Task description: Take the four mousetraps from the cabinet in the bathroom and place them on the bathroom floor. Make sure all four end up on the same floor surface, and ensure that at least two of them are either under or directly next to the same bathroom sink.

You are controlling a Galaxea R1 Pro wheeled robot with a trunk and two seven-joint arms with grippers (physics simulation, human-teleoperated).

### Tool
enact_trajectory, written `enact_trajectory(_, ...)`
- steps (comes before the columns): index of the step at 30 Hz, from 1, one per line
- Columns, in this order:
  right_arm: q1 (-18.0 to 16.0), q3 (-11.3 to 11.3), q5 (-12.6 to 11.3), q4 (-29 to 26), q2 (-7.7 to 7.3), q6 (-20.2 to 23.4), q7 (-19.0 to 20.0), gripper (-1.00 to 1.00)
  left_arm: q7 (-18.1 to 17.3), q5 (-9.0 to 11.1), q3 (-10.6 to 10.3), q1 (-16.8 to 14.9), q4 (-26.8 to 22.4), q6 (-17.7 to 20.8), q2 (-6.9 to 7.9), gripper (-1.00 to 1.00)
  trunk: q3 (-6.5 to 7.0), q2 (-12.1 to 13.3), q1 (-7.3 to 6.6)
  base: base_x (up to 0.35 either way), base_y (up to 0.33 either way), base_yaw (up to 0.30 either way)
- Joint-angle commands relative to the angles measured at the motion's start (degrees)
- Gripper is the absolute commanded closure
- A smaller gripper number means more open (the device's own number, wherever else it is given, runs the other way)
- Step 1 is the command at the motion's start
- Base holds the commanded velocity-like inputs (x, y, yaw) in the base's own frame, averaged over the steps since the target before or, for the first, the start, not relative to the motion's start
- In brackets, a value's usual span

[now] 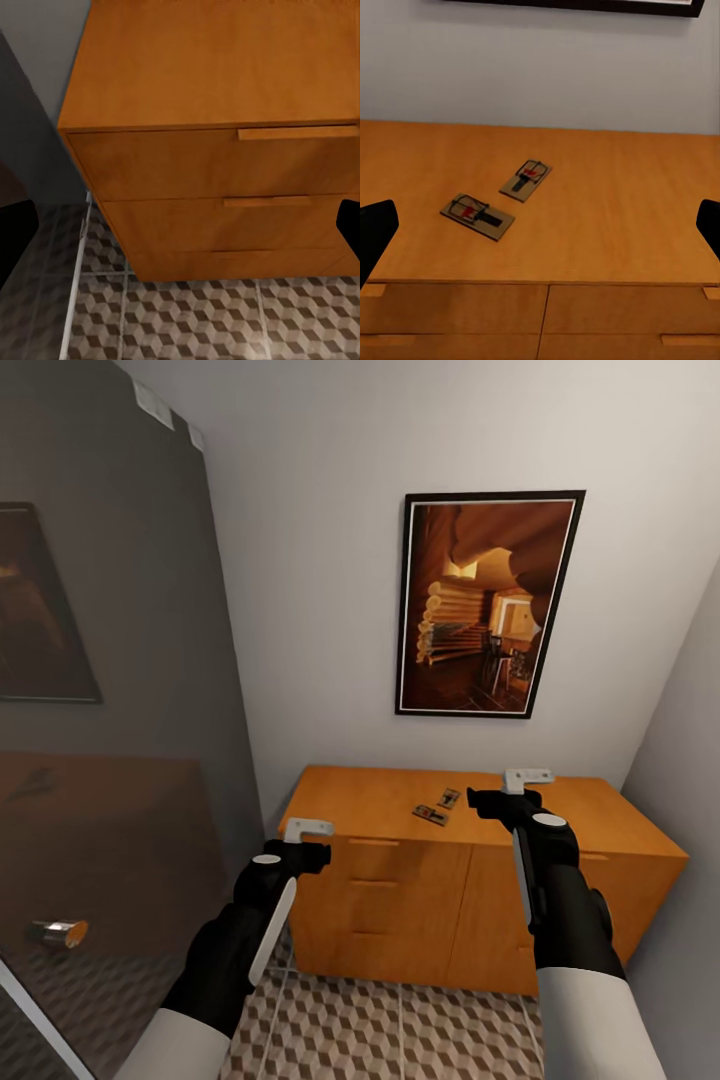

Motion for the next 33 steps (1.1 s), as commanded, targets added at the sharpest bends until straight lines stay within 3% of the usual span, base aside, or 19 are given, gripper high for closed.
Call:
enact_trajectory(1, -0.05, -0.2, 0.6, -0.07, 0.06, 0.2, 0.54, -1.0, 0.29, 0.05, -0.32, -0.04, -0.03, 0.26, 0.0, -1.0, -0.08, -0.09, 0.04, 0.038, 0.0, 0.0)
enact_trajectory(6, -0.05, -0.35, 0.6, -0.07, 0.07, 0.21, 0.48, -1.0, 0.5, 0.01, -1.54, -0.04, 0.07, 0.24, 0.0, -1.0, -0.08, -0.09, 0.04, 0.019, 0.0, 0.0)
enact_trajectory(17, -0.05, -0.4, 0.6, 0.01, 0.07, 0.21, 0.18, -1.0, 0.56, 0.0, -2.01, -0.04, 0.34, 0.23, 0.0, -1.0, -0.08, -0.09, 0.04, 0.003, 0.0, 0.0)
enact_trajectory(33, -0.05, -0.43, 0.6, 0.0, 0.07, -0.12, -4.22, -1.0, 0.54, -0.09, -2.18, -0.04, 1.0, 0.15, 0.0, -1.0, -0.08, -0.09, 0.04, 0.023, 0.0, 0.0)
